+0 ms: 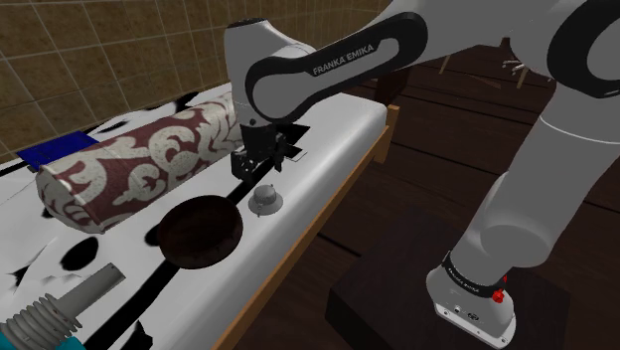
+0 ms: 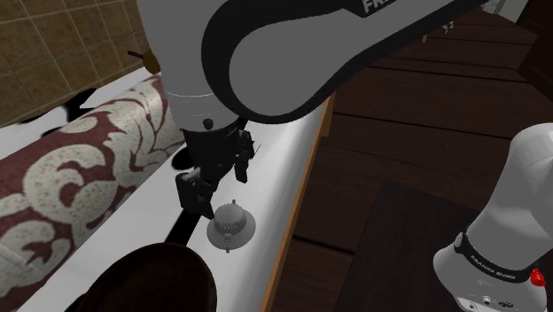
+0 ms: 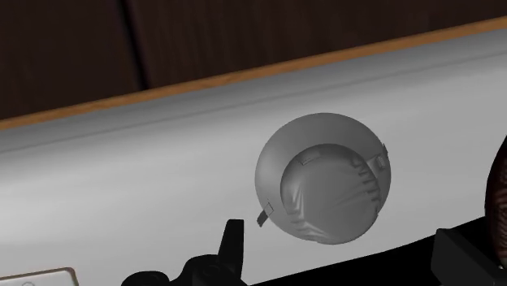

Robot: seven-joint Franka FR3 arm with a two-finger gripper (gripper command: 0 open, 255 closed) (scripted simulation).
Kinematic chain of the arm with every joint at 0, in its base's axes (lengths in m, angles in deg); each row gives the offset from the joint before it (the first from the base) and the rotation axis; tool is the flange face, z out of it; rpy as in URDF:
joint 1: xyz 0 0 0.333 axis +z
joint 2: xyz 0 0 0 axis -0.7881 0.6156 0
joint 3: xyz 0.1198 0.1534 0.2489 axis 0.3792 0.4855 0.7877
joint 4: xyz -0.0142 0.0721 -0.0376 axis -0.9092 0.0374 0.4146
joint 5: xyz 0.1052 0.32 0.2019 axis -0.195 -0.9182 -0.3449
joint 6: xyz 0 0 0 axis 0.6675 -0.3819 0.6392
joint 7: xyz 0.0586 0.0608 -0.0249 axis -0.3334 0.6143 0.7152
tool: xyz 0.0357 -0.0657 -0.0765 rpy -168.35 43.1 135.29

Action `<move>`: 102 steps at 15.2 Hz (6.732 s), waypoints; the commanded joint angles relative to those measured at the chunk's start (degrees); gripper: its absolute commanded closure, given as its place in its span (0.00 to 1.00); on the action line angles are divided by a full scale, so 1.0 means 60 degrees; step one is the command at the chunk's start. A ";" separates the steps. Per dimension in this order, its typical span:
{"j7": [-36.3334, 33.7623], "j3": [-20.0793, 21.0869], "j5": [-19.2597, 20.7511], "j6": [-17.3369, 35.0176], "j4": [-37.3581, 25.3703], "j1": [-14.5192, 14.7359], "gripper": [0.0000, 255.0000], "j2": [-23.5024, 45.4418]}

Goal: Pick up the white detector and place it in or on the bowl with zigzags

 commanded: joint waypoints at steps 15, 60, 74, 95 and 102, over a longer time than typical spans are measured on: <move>-0.0269 0.0018 0.0283 0.0934 0.0402 0.0069 0.00 0.0586; -0.1537 0.0658 0.0561 -0.3204 -0.4284 0.0890 1.00 0.1235; -0.3276 0.1026 0.1688 -0.3529 -0.6550 0.2468 1.00 0.3481; -0.3332 0.0987 0.1683 -0.2144 -0.5082 0.2279 0.00 0.3409; -0.3288 0.1016 0.1677 -0.3125 -0.6110 0.2406 0.00 0.3446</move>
